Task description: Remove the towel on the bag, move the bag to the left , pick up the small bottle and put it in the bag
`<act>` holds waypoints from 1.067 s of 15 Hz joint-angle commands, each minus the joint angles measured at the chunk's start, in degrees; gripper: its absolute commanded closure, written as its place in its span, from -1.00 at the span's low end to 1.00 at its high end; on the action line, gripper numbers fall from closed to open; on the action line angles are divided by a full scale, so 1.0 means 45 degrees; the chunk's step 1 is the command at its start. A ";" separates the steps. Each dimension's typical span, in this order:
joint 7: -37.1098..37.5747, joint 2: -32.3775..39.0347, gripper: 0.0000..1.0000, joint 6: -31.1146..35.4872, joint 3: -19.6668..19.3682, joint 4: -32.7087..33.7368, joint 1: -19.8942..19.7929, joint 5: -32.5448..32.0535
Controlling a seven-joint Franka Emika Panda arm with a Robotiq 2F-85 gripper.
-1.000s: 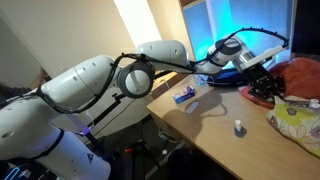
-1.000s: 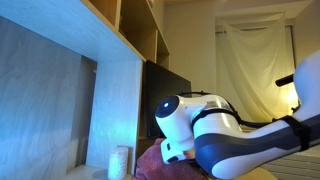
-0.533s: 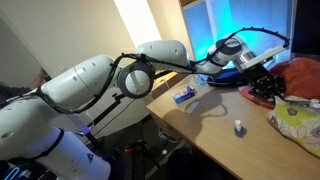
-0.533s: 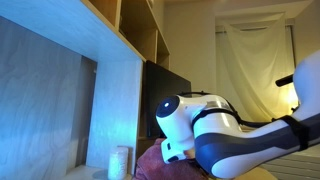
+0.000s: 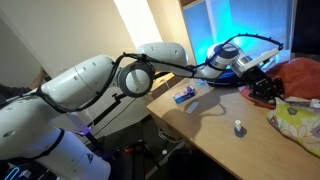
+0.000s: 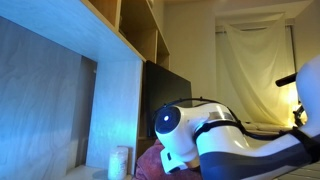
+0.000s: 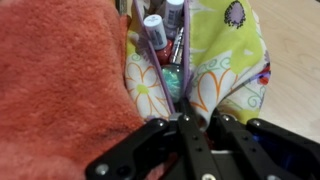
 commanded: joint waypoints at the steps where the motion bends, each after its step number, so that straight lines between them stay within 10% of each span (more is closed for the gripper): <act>1: 0.0269 -0.0002 0.91 0.1167 0.0190 -0.0997 0.0261 -0.0760; 16: 0.0756 -0.3832 0.91 0.5236 0.1291 -0.7668 -0.0573 -0.1701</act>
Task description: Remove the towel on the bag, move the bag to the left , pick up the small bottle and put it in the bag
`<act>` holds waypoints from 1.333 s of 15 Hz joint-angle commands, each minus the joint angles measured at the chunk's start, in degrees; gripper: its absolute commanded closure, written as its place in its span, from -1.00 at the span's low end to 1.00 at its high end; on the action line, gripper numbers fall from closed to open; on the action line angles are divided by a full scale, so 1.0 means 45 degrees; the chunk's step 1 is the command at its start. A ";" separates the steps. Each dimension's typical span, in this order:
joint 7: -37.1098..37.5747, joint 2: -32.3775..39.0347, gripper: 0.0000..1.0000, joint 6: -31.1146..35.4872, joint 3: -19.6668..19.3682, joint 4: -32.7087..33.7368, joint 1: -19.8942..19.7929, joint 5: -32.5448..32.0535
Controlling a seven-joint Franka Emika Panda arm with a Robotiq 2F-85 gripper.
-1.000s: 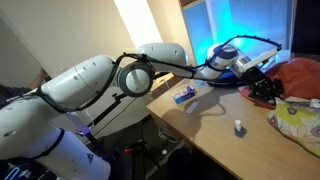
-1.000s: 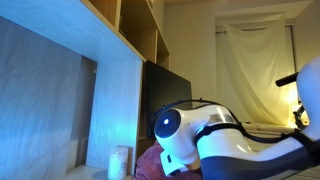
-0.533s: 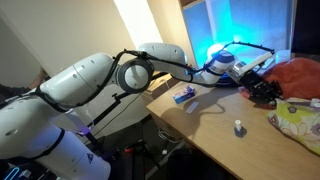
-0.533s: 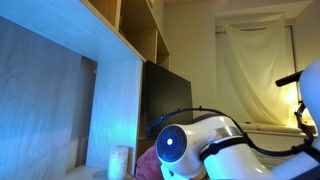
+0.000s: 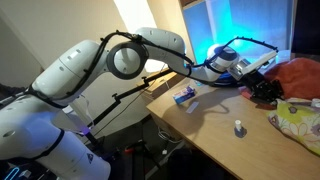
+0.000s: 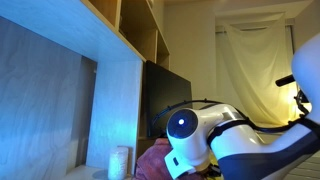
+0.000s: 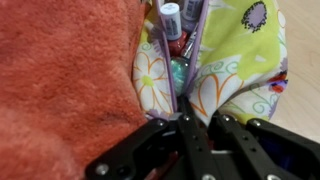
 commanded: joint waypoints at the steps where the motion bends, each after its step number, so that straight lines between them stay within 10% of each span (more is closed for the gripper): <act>1: 0.0443 -0.1425 0.91 0.2594 0.0744 -0.3055 -0.0646 0.0154; 5: 0.0607 -0.2715 0.93 0.3968 0.1423 -0.5110 -0.1185 -0.0140; 6: 0.0113 -0.2052 0.71 0.2447 0.0865 -0.3046 -0.0883 -0.0464; 15: 0.0106 -0.2793 0.93 0.2890 0.1349 -0.4162 -0.1216 -0.0568; 20: -0.3022 -0.3659 0.93 0.3538 0.2554 -0.5323 -0.2186 -0.0269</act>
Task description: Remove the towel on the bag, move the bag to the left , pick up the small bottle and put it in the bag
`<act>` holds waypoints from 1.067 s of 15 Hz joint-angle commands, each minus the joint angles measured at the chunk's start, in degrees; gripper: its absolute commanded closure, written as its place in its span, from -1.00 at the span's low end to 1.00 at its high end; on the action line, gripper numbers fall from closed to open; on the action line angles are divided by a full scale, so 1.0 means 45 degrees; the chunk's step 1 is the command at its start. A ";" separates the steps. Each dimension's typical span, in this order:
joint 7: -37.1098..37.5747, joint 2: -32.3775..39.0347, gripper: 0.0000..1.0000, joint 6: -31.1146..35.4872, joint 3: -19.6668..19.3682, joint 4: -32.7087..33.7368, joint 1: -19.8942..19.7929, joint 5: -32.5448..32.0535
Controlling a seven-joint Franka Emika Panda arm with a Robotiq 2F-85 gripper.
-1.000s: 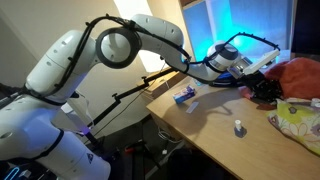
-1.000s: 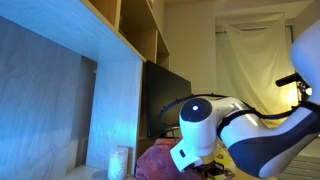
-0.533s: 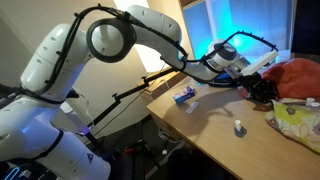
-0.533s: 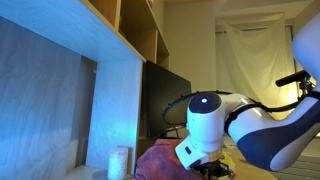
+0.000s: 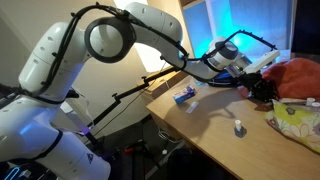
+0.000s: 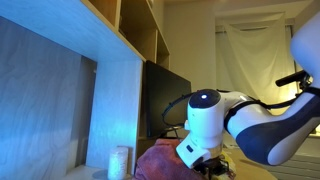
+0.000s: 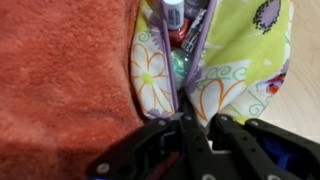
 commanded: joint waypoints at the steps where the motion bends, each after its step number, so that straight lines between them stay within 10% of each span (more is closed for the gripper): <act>1: -0.2004 -0.0862 0.93 0.0617 0.1067 -0.1309 -0.0722 0.0150; 16: -0.5844 -0.3639 0.93 0.0140 0.3257 -0.5580 0.0460 0.0313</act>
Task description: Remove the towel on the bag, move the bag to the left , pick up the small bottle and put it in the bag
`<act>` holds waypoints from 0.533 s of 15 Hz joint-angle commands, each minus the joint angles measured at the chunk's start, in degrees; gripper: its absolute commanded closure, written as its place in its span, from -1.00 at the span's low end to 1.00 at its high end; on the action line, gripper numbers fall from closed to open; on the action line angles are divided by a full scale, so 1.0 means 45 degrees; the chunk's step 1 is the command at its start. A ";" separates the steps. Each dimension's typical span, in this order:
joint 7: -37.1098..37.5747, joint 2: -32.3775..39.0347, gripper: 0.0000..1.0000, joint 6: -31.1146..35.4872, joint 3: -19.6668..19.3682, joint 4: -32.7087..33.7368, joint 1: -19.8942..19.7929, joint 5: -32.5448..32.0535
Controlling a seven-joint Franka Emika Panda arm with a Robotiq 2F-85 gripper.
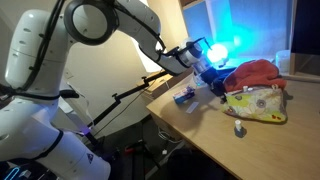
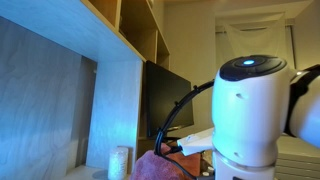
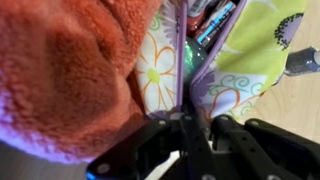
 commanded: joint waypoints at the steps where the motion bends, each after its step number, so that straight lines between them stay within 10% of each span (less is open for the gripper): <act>1: -0.0645 -0.1006 0.93 0.0306 0.0700 -0.1303 -0.0051 0.0485; 8: -0.1089 -0.0700 0.71 0.0421 0.0661 -0.0884 -0.0147 0.1581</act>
